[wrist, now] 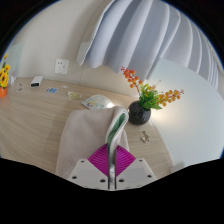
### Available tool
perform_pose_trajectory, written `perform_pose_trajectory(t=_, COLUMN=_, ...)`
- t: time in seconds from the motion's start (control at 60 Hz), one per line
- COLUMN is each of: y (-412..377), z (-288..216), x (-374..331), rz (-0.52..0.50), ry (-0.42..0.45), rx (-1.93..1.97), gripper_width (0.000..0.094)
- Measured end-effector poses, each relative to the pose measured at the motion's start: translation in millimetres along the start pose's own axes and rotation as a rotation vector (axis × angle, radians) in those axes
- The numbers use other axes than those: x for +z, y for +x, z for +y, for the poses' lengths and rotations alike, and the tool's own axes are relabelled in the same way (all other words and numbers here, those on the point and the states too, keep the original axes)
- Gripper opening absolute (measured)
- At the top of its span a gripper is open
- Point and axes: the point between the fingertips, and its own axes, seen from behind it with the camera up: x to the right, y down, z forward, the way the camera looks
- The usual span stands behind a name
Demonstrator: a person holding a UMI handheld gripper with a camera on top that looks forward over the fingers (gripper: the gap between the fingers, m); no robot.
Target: Fold towel
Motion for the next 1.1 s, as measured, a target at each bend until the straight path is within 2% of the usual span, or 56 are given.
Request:
perform_pose_trajectory(t=0.05, y=-0.5, z=-1.0, x=-0.7, rz=-0.01, ry=-0.006, rx=0.033, gripper_width=0.0135)
perform_pose_trajectory(t=0.1, y=2.4, z=-1.7, x=-3.6, rz=-0.011, ry=-0.017, rx=0.064, gripper_width=0.033)
perform_pose_trajectory(t=0.183, y=16.4, z=-9.8, x=-19.2, rz=0.009, ry=-0.014, rx=0.106, gripper_width=0.0869)
perform_pose_trajectory(t=0.217, y=20.1, z=-14.5, x=-31.6, rz=0.0, ry=-0.012, rx=0.128, gripper_width=0.0828)
perform_pose_trajectory(t=0.467, y=42.3, z=-51.2, x=-199.4, rz=-0.114, ry=-0.011, rx=0.219, gripper_width=0.085)
perform_pose_trajectory(t=0.65, y=43.0, z=-52.6, x=-307.8, rz=-0.13, ry=-0.007, rx=0.202, gripper_width=0.0849)
perform_pose_trajectory(t=0.8, y=28.4, z=-52.8, x=-339.5, rz=-0.146, ry=0.011, rx=0.211, gripper_width=0.0852)
perform_pose_trajectory(t=1.1, y=9.4, z=-59.3, x=-342.8, rz=-0.193, ry=0.026, rx=0.211, gripper_width=0.0849)
